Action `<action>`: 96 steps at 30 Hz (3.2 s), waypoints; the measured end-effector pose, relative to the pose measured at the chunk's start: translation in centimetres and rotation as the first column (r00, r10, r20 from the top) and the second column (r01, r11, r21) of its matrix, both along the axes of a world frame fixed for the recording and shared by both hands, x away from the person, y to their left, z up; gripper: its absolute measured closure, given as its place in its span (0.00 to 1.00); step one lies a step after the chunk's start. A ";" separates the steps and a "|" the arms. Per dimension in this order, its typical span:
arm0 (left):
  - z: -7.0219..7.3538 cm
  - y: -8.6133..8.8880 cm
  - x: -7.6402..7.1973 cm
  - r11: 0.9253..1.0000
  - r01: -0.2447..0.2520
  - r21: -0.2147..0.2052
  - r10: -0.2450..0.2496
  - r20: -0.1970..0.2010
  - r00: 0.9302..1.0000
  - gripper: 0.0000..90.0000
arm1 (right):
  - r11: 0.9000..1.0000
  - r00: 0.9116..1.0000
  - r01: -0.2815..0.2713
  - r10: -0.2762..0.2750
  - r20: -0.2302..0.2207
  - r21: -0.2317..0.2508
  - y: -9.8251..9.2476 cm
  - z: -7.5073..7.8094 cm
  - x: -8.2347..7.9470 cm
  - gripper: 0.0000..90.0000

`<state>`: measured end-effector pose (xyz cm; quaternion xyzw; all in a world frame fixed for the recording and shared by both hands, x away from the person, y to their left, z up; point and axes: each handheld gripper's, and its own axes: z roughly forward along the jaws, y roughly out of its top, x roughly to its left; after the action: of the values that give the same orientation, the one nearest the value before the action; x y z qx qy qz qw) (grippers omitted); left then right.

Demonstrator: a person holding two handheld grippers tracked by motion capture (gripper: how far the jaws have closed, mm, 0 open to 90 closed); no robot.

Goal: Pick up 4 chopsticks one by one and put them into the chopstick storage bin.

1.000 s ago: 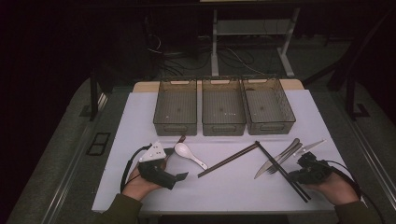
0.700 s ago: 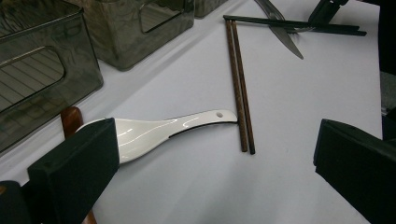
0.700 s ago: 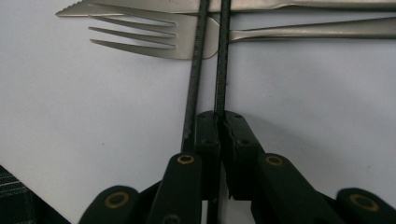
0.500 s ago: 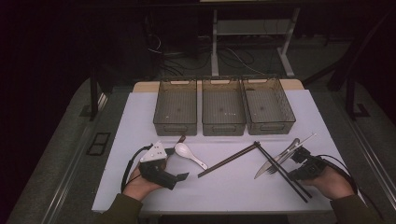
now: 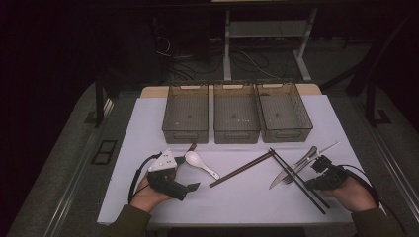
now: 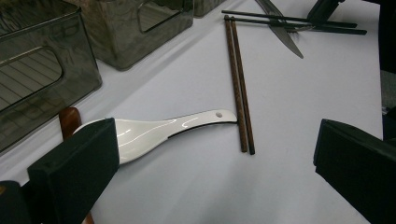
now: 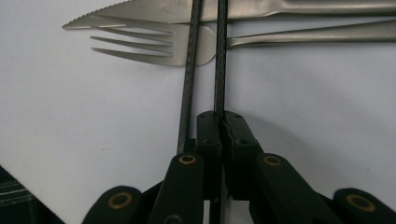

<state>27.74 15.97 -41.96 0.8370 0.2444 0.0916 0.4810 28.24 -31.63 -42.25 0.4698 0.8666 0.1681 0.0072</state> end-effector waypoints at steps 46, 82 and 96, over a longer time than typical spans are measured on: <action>-0.3 -0.3 0.1 1.000 0.009 -0.019 -0.009 -0.014 1.000 0.00 | 0.873 0.926 -0.112 -0.082 0.369 0.475 -2.7 2.1 1.1 0.94; -0.3 -0.7 -0.1 1.000 0.016 -0.019 -0.016 -0.012 1.000 0.00 | 0.839 0.899 -0.210 -0.036 0.436 0.502 2.7 4.6 4.6 0.94; -0.4 -0.7 -0.1 1.000 0.016 -0.020 -0.016 -0.011 1.000 0.00 | 0.829 0.895 -0.230 -0.025 0.445 0.510 4.9 5.0 6.3 0.94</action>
<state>27.66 15.26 -42.34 0.8347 0.2414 0.0806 0.4885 34.51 -26.74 -37.22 0.3538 0.7820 0.5101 0.0552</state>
